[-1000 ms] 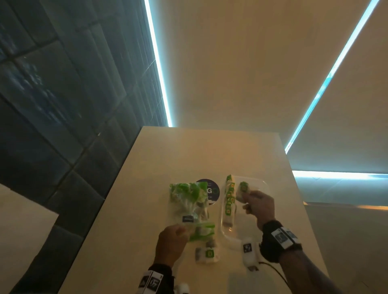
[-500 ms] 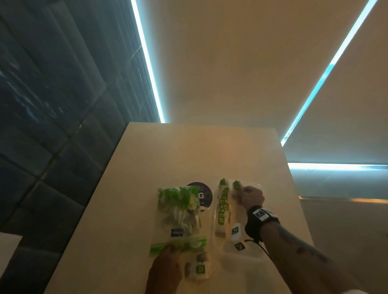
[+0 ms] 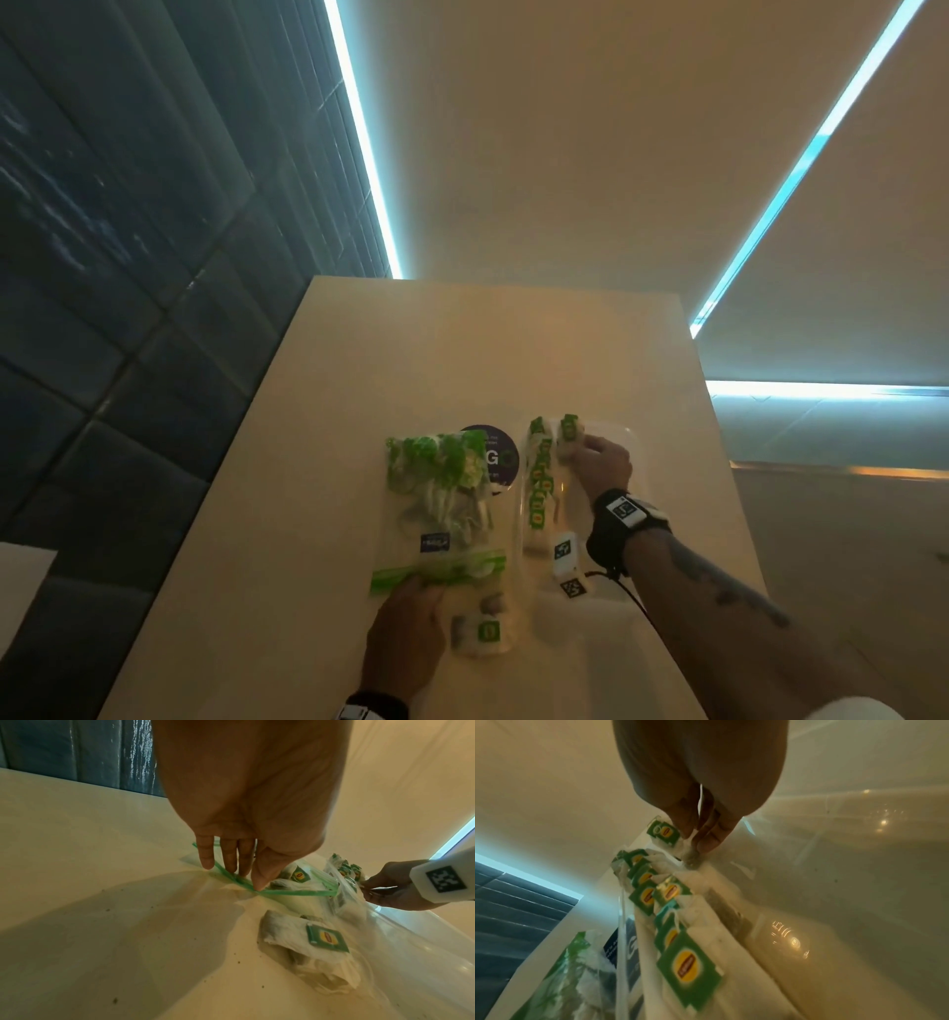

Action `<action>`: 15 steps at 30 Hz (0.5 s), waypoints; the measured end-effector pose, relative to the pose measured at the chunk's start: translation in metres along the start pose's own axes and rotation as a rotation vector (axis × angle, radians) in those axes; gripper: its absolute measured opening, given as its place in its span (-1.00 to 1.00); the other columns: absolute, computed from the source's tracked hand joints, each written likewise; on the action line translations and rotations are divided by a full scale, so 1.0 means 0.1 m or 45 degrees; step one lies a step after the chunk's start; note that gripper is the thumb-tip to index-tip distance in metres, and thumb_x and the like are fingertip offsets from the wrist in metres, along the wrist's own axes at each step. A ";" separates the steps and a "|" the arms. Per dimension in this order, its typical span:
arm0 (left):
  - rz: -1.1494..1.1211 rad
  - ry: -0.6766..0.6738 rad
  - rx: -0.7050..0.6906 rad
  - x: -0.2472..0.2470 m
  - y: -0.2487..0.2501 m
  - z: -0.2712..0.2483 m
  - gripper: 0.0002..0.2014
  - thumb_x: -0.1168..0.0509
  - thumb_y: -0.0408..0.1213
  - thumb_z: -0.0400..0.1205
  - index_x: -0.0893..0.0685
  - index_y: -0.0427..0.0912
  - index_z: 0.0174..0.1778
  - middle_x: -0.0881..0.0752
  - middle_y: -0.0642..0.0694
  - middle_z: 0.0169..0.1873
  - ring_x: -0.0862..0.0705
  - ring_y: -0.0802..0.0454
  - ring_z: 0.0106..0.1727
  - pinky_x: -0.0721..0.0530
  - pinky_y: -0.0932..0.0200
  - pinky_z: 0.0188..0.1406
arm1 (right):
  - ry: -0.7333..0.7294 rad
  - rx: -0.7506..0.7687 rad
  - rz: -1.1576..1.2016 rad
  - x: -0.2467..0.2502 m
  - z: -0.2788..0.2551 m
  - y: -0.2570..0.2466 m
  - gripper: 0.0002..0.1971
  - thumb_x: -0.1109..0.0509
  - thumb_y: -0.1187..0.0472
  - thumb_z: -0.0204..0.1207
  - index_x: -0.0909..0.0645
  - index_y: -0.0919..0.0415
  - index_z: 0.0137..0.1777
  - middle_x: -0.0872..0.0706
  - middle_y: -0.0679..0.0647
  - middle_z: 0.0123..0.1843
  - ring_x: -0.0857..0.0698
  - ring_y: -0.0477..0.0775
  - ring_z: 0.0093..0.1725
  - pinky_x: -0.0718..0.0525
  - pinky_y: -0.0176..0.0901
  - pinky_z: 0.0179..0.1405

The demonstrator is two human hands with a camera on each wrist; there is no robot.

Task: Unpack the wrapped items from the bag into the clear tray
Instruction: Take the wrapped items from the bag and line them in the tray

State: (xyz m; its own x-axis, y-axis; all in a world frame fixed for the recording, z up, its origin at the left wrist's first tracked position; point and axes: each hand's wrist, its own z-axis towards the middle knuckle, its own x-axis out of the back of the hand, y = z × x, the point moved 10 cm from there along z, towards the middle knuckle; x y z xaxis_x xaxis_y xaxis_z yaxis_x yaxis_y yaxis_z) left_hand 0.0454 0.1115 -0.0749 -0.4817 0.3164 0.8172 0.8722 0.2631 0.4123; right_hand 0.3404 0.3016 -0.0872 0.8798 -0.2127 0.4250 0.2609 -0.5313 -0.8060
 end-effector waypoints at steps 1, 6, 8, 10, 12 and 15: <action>-0.007 0.009 -0.010 0.01 0.02 -0.01 -0.67 -0.10 -0.24 0.57 -0.67 0.02 0.16 -0.55 0.01 0.33 -0.55 0.01 0.34 -0.55 0.13 0.33 | -0.011 -0.018 0.007 0.03 -0.01 0.00 -0.64 -0.57 0.08 0.38 -0.75 0.14 0.17 -0.81 0.12 0.13 -0.76 0.19 0.12 -0.70 0.22 0.24; 0.079 0.050 -0.062 0.07 0.18 -0.11 -0.77 -0.19 -0.16 0.56 -0.69 0.03 0.07 -0.61 -0.03 0.16 -0.58 -0.03 0.21 -0.58 0.12 0.17 | 0.120 0.149 0.145 0.40 -0.20 -0.28 -0.62 -0.39 0.32 0.51 -0.62 0.22 0.34 -0.71 0.12 0.25 -0.76 0.17 0.10 -0.74 0.13 0.16; 0.079 0.097 -0.080 0.10 0.23 -0.14 -0.72 -0.22 -0.12 0.52 -0.71 0.10 0.10 -0.63 0.03 0.16 -0.58 0.00 0.19 -0.61 0.12 0.16 | 0.150 0.272 0.241 0.53 -0.47 -0.50 -0.72 -0.36 0.36 0.57 -0.66 0.21 0.26 -0.72 0.03 0.10 -0.76 0.05 -0.16 -0.77 -0.11 -0.16; 0.070 0.127 -0.100 0.10 0.31 -0.17 -0.72 -0.24 -0.07 0.51 -0.71 0.15 0.10 -0.64 0.06 0.12 -0.59 0.01 0.15 -0.62 0.10 0.10 | 0.091 0.385 0.323 0.58 -0.79 -0.68 -0.81 -0.36 0.36 0.59 -0.69 0.22 0.15 -0.75 0.04 -0.04 -0.72 0.01 -0.26 -0.71 -0.25 -0.31; 0.072 0.126 -0.135 0.06 0.40 -0.22 -0.70 -0.26 0.02 0.49 -0.68 0.23 0.13 -0.61 0.08 0.11 -0.57 0.01 0.17 -0.61 0.10 0.09 | -0.032 0.464 0.380 0.53 -1.12 -0.75 -0.86 -0.38 0.39 0.57 -0.72 0.28 0.06 -0.78 0.14 -0.15 -0.68 0.01 -0.34 -0.69 -0.27 -0.38; 0.040 0.116 -0.162 0.04 0.48 -0.30 -0.67 -0.30 0.05 0.48 -0.63 0.40 0.18 -0.54 0.08 0.15 -0.52 0.00 0.24 -0.58 0.09 0.16 | -0.223 0.427 0.374 0.32 -1.47 -0.60 -0.89 -0.41 0.41 0.54 -0.74 0.28 -0.01 -0.79 0.20 -0.21 -0.64 0.05 -0.40 -0.68 -0.15 -0.38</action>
State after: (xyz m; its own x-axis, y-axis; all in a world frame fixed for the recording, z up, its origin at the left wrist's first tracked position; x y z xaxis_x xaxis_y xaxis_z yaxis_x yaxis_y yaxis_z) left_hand 0.0877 0.0986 -0.0396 -0.4496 0.2368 0.8613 0.8931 0.1347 0.4292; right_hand 0.2944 0.2063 0.0347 0.9818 -0.1574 0.1066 0.0795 -0.1694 -0.9823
